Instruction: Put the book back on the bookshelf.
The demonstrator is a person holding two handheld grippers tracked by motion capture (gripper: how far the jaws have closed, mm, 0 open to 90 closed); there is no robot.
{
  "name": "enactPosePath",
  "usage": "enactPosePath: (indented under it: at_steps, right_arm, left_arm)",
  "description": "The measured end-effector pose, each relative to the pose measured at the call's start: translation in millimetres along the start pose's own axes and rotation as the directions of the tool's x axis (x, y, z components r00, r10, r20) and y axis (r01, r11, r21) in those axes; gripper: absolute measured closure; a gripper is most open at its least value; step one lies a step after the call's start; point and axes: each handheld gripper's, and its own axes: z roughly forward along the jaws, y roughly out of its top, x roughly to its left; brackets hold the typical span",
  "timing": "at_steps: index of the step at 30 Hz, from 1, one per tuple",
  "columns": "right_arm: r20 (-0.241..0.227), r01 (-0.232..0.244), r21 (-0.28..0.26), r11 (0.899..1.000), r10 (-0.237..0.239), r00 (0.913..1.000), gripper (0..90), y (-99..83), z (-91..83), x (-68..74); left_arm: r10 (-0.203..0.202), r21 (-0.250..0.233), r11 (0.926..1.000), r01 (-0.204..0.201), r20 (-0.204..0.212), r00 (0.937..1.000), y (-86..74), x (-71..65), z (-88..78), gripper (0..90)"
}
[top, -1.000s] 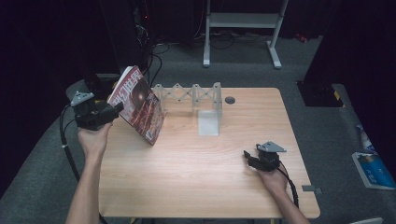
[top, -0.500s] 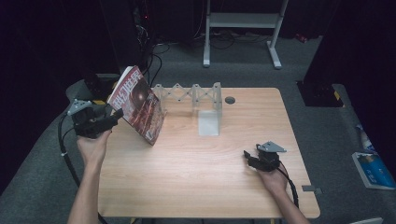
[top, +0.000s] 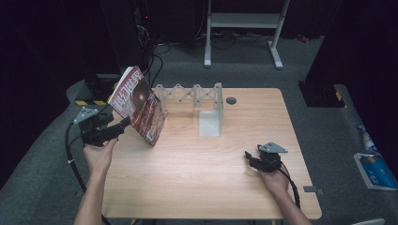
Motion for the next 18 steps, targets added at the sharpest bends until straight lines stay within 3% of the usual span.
enactPosePath:
  at_steps: [7,14,18]
  right_arm:
    - [-0.001,-0.003,0.001,1.000,0.003,1.0000,35.0,0.1,0.0,-0.1]
    - [-0.003,-0.002,0.001,1.000,0.002,1.0000,35.0,0.2,0.2,-0.5]
    - [-0.005,-0.004,0.002,1.000,0.004,1.0000,35.0,0.2,0.2,-0.6]
  left_arm:
    - [0.006,0.002,1.0000,-0.006,0.028,0.9996,-1.3,-7.6,2.1,24.8]
    - [0.071,0.012,0.9974,-0.072,0.019,0.9973,-2.8,-21.5,3.9,24.8]
    - [0.083,0.012,0.9964,-0.083,0.031,0.9961,-4.2,-27.7,5.5,24.7]
